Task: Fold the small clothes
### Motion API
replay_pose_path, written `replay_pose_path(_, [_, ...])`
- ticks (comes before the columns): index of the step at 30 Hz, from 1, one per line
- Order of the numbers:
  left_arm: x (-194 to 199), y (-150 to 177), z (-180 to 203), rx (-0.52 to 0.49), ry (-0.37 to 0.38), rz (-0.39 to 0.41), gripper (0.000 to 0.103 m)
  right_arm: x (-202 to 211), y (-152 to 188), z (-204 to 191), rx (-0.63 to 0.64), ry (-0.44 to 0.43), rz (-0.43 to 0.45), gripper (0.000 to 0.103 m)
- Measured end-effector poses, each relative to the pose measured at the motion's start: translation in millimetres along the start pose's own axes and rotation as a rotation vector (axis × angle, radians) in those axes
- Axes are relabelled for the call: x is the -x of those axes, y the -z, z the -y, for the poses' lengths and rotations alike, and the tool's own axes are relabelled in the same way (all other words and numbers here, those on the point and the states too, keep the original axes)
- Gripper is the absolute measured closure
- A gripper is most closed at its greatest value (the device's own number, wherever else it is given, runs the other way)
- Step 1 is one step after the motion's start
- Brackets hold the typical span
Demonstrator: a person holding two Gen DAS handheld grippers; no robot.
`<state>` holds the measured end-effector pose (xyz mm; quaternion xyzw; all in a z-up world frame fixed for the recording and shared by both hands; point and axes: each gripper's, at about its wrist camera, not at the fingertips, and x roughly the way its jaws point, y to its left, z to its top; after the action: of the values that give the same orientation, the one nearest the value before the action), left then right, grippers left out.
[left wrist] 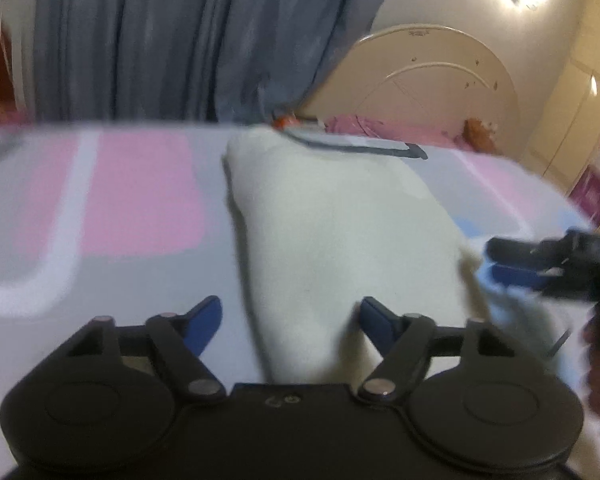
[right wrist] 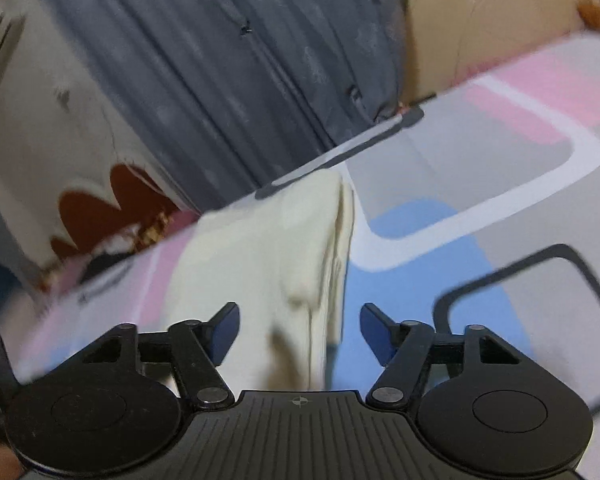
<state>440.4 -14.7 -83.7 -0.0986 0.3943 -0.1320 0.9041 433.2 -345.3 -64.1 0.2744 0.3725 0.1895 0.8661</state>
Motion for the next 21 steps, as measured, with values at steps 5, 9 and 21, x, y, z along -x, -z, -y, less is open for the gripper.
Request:
replay_pose_path(5, [-19.6, -11.3, -27.3, 0.186, 0.106, -0.060, 0.030, -27.5, -13.8, 28.2, -0.121, -0.058, -0.093, 0.042])
replay_pose_path(9, [-29.6, -18.4, -31.4, 0.219, 0.141, -0.072, 0.030, -35.1, -14.9, 38.3, -0.183, -0.121, -0.116, 0.042])
replay_pose_path(21, [-32.7, -29.6, 10.5, 0.047, 0.022, -0.023, 0.062, -56.5, -16.9, -5.1, 0.027, -0.032, -0.121, 0.068])
